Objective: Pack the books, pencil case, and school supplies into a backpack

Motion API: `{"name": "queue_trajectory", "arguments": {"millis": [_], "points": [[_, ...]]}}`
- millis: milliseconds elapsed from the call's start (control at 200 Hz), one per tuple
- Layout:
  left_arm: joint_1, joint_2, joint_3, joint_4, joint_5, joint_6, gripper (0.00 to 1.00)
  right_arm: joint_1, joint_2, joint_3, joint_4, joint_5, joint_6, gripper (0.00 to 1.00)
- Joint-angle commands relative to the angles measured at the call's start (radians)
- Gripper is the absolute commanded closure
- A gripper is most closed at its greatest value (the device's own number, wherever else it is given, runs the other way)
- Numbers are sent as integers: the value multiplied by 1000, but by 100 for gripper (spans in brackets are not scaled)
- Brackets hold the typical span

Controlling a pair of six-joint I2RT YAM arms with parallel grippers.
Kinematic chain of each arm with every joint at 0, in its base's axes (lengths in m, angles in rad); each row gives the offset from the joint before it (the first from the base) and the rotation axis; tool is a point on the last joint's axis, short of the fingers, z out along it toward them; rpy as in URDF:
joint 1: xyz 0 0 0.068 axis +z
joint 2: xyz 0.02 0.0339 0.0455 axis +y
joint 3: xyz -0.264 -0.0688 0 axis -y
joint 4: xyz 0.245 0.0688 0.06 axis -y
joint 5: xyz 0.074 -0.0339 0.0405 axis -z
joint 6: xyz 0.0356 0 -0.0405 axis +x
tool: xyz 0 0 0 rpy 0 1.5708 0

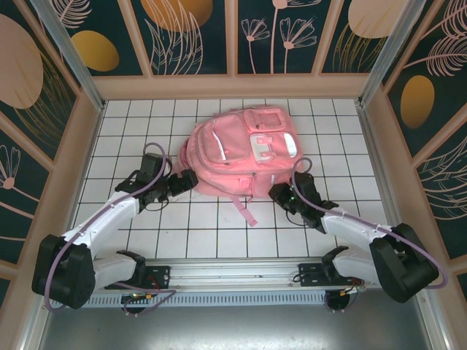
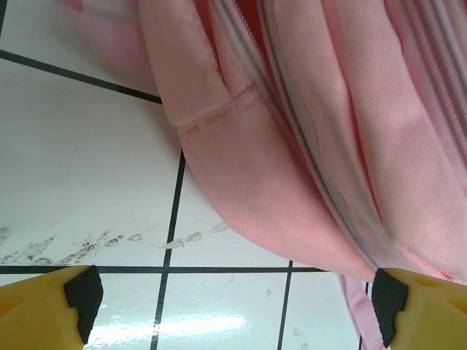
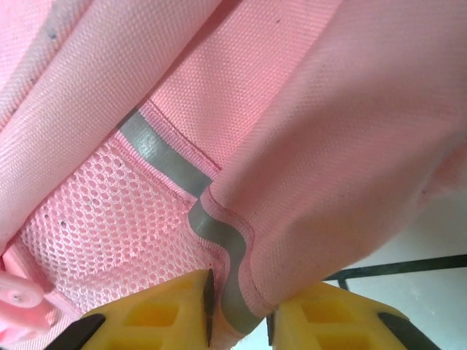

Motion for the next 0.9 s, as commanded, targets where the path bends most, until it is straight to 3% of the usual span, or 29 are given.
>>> {"name": "queue_trajectory", "arguments": {"millis": [0,160,280,400,530,676,726,821,896], "points": [[-46,-19,-32,61,28,11,6,38,87,62,38,-81,-59,73],[-263,-35,-86,199,-33,23,9,124,298,186,105,-152,-49,80],[-364,-43,-180,332,-127,17,18,146,327,209,148,-174,32,92],[-427,-61,-274,496,-219,8,23,140,292,191,165,-174,88,97],[-472,33,-234,501,-327,63,28,138,301,202,167,-212,127,97],[-522,58,-240,555,-451,88,20,138,293,228,76,-186,135,81],[-521,34,-258,573,-475,81,19,137,281,231,31,-168,135,71],[-522,-56,-303,595,-524,64,19,134,228,177,17,-112,164,39],[-522,-131,-338,609,-550,63,18,119,191,113,101,-108,207,31]]}}
